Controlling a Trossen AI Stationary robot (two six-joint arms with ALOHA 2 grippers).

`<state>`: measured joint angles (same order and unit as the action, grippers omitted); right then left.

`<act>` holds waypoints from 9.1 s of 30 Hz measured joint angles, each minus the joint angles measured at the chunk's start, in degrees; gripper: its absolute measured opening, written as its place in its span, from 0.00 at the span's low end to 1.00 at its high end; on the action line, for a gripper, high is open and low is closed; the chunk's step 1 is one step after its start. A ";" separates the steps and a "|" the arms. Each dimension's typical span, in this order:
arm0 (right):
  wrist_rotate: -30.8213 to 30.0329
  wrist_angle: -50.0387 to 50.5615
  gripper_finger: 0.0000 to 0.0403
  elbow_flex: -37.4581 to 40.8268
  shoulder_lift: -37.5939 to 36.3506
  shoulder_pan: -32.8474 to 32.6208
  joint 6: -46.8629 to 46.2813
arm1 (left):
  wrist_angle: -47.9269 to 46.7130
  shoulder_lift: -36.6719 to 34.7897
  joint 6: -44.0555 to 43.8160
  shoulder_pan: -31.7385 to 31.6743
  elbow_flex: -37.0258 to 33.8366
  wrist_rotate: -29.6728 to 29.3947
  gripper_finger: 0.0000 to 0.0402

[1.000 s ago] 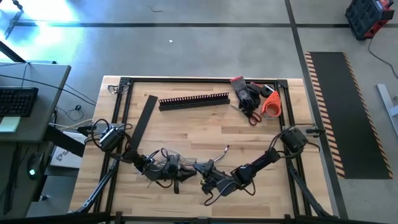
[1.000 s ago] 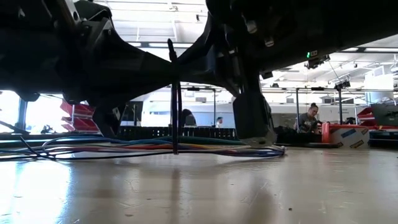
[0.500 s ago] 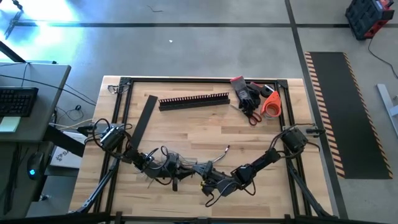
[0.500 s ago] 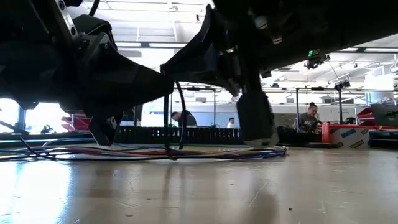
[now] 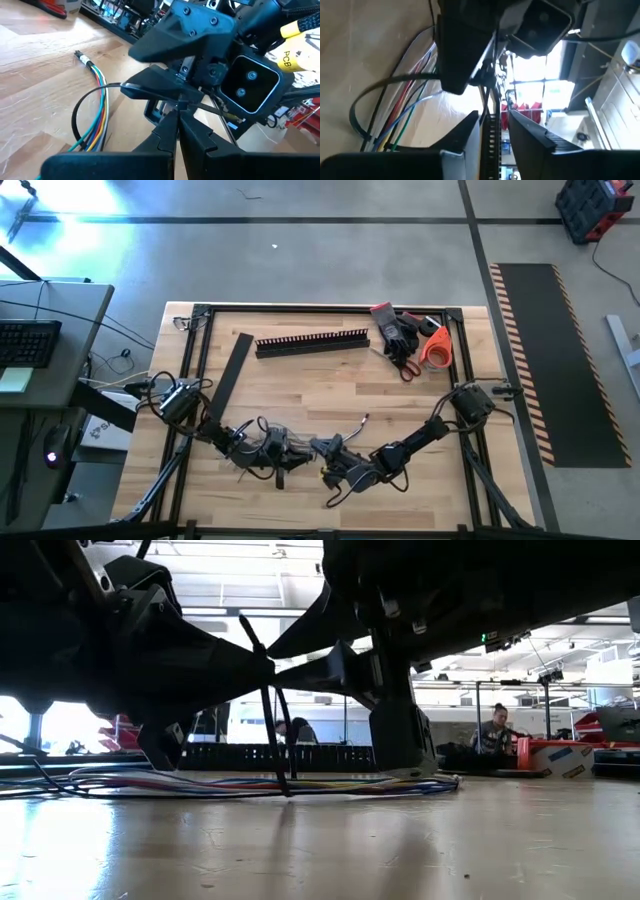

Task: Ziptie cables
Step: Wrap the cables together using a black zip tie

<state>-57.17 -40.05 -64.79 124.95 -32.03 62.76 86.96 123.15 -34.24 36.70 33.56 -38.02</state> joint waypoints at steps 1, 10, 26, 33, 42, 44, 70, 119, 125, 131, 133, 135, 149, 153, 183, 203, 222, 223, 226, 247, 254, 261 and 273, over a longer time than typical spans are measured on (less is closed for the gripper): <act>-0.29 0.02 0.24 0.00 0.00 -0.02 -0.91 | -0.01 0.00 0.14 0.04 0.00 0.00 0.00; 0.61 4.11 0.24 -0.02 0.00 0.28 -5.22 | -0.07 0.00 0.35 0.07 0.00 0.30 0.00; 7.26 7.30 0.12 -0.02 0.02 2.44 -17.68 | -0.17 0.00 0.00 0.07 0.00 1.57 0.00; 8.91 7.19 0.23 -0.02 0.02 2.59 -17.72 | -0.46 -0.02 -0.02 0.07 0.00 2.26 0.00; 15.34 6.34 0.11 -0.07 0.02 3.96 -17.38 | -0.55 -0.07 -0.06 0.07 0.02 4.70 0.00; 15.24 6.34 0.04 -0.07 0.02 3.94 -16.48 | -0.57 -0.07 -0.06 0.07 0.02 4.70 0.00; 7.21 7.03 0.00 -3.04 0.11 -2.37 4.34 | -0.33 -0.07 -9.27 -4.37 0.01 15.17 0.00; 3.34 38.10 0.56 -3.08 -6.91 -9.58 -106.20 | -24.85 -0.07 20.51 -5.26 12.85 -1.27 0.00; -0.30 37.37 0.51 -3.08 -4.63 -8.81 -110.60 | -25.06 -0.07 21.43 -5.24 12.85 -1.22 0.00; -3.20 37.27 0.30 -3.08 -3.77 -8.67 -110.39 | -25.73 -0.07 21.42 -5.24 12.83 -1.18 0.00; -2.40 37.28 0.22 -3.08 -3.69 -8.48 -110.02 | -25.70 -0.07 21.42 -5.24 12.83 -1.22 0.00; -2.36 37.12 0.13 -3.08 -3.74 -8.48 -108.86 | -26.00 -0.07 21.40 -5.24 12.83 -1.11 0.00; -2.80 37.20 0.00 -3.08 -3.76 -8.45 -110.82 | -31.23 -0.62 21.46 -3.50 12.77 8.38 0.19; -2.80 37.29 0.00 -3.08 -3.76 -8.39 -111.93 | -31.82 -2.77 24.76 -2.17 12.75 7.33 0.20; 0.61 35.49 0.00 -3.08 -3.78 -9.25 -98.87 | -37.49 -7.19 55.87 -6.30 12.83 10.97 0.26; 2.06 38.39 0.00 -3.08 -3.91 -11.16 -107.61 | -38.73 -8.16 55.39 -6.27 12.83 11.60 0.02; -1.75 41.40 0.04 -3.06 -3.91 -20.51 -102.99 | -45.88 -10.73 49.31 -7.82 12.81 15.10 0.02; -0.67 37.79 0.06 -3.06 -3.91 -19.43 -96.11 | -45.90 -10.73 49.01 -7.82 12.81 15.10 0.02; 2.27 29.73 0.17 -3.06 -3.91 -16.16 -79.58 | -45.95 -10.73 48.22 -7.82 12.81 15.18 0.02; 2.54 35.10 0.11 -3.06 -3.87 -7.26 -73.20 | -46.40 -10.75 45.27 -7.82 12.81 15.04 0.03; 2.45 35.10 0.01 -3.06 -3.85 -7.89 -76.47 | -46.38 -10.75 44.81 -7.79 12.81 13.75 0.03; 0.55 41.57 0.00 -3.06 -3.85 -11.76 -94.66 | -46.50 -10.78 44.88 -7.71 12.81 13.36 0.03; -2.35 66.71 0.00 -3.06 -3.86 -23.51 -133.34 | -48.92 -10.78 44.90 -7.84 12.81 12.61 0.03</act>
<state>-59.52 26.66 -67.85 121.08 -55.54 -70.58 38.03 112.38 10.66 28.86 46.37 -25.41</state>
